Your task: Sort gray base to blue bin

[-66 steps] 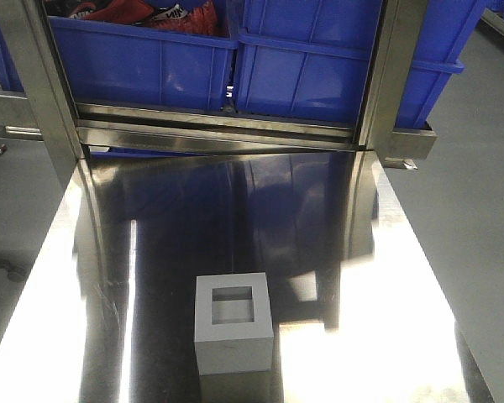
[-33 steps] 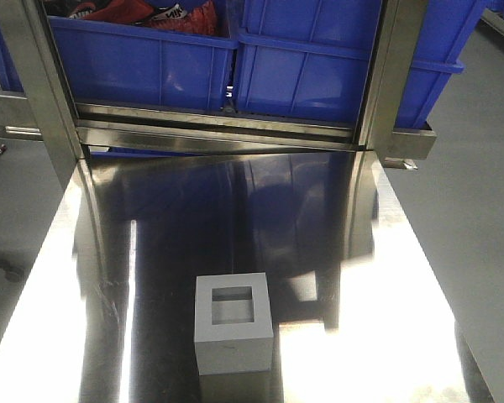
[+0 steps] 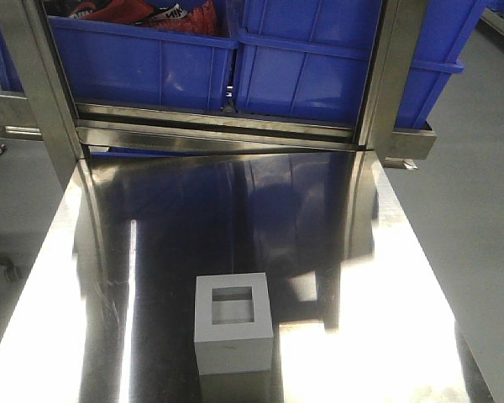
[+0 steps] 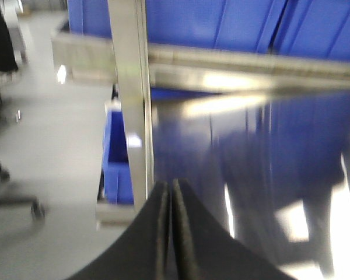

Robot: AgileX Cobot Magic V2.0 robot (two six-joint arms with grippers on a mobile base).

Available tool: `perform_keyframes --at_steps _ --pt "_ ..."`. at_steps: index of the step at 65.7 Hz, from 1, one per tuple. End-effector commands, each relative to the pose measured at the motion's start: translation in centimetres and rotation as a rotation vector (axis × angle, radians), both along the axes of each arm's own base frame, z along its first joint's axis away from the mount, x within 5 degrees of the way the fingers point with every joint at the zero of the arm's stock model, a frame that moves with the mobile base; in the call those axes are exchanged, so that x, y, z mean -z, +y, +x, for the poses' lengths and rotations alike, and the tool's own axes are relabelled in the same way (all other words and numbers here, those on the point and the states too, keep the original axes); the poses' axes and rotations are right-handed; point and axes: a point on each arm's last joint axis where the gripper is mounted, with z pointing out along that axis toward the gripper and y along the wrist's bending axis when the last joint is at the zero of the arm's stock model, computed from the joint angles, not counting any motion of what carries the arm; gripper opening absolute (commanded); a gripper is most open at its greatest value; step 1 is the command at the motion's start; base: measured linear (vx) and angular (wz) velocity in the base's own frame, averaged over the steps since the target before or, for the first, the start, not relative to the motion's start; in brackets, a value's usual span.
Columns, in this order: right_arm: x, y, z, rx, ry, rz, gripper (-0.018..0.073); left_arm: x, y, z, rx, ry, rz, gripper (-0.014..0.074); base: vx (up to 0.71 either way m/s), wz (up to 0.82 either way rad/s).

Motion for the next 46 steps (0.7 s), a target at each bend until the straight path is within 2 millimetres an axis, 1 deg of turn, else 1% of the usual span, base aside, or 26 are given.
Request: perform_keyframes --at_steps 1,46 --pt "-0.22 0.02 -0.01 -0.002 -0.071 -0.011 -0.0009 -1.17 -0.12 0.75 0.007 -0.037 -0.014 -0.0006 0.0 0.0" --pt "-0.22 0.02 -0.01 -0.002 -0.071 -0.011 -0.0009 -1.32 -0.13 0.92 0.007 -0.056 -0.014 -0.0006 0.0 0.0"
